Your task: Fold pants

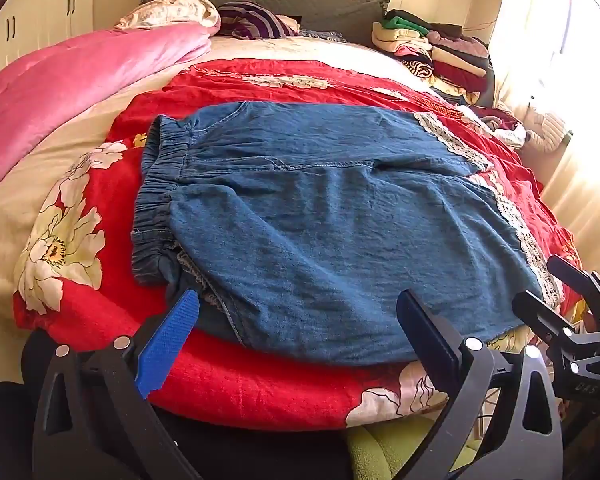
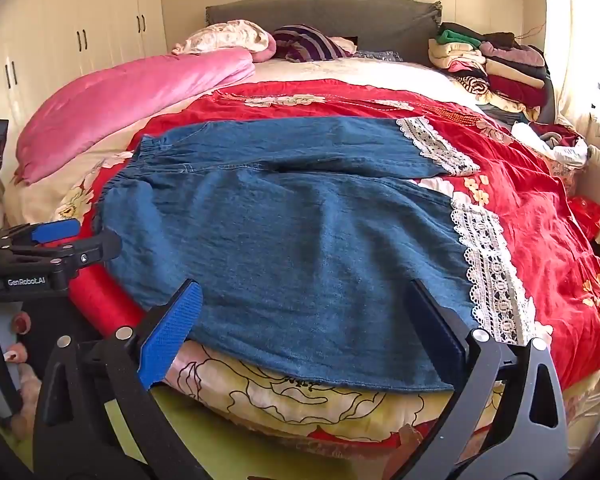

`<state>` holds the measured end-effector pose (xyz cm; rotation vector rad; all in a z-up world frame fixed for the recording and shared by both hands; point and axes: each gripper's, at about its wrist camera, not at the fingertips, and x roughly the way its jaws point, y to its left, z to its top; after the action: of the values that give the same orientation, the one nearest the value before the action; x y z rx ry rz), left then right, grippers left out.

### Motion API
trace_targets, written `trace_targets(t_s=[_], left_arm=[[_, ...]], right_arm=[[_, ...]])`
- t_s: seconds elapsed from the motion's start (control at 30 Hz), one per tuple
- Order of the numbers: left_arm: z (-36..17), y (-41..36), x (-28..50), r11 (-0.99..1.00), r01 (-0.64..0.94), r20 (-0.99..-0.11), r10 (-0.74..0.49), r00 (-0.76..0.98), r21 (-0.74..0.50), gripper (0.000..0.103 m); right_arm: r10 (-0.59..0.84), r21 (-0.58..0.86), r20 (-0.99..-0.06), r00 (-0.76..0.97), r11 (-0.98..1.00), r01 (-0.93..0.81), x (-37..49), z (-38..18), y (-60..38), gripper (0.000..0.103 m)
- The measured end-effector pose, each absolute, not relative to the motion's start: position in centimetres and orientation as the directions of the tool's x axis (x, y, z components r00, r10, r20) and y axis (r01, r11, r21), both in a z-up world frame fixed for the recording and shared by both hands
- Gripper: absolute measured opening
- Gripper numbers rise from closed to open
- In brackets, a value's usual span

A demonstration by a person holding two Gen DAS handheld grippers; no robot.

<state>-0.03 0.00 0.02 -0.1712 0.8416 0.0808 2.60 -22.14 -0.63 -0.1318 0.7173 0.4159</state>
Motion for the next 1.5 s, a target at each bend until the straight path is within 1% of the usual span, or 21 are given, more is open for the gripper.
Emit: trace_targets(t_s=[1.5], left_arm=[[0.46,-0.07,-0.33,0.983,-0.14,-0.742,0.006,0.671,-0.118,0.099]], right_arm=[[0.316,0.013,-0.669,0.673,0.91,-0.415,2.47,-0.83,-22.07,0.095]])
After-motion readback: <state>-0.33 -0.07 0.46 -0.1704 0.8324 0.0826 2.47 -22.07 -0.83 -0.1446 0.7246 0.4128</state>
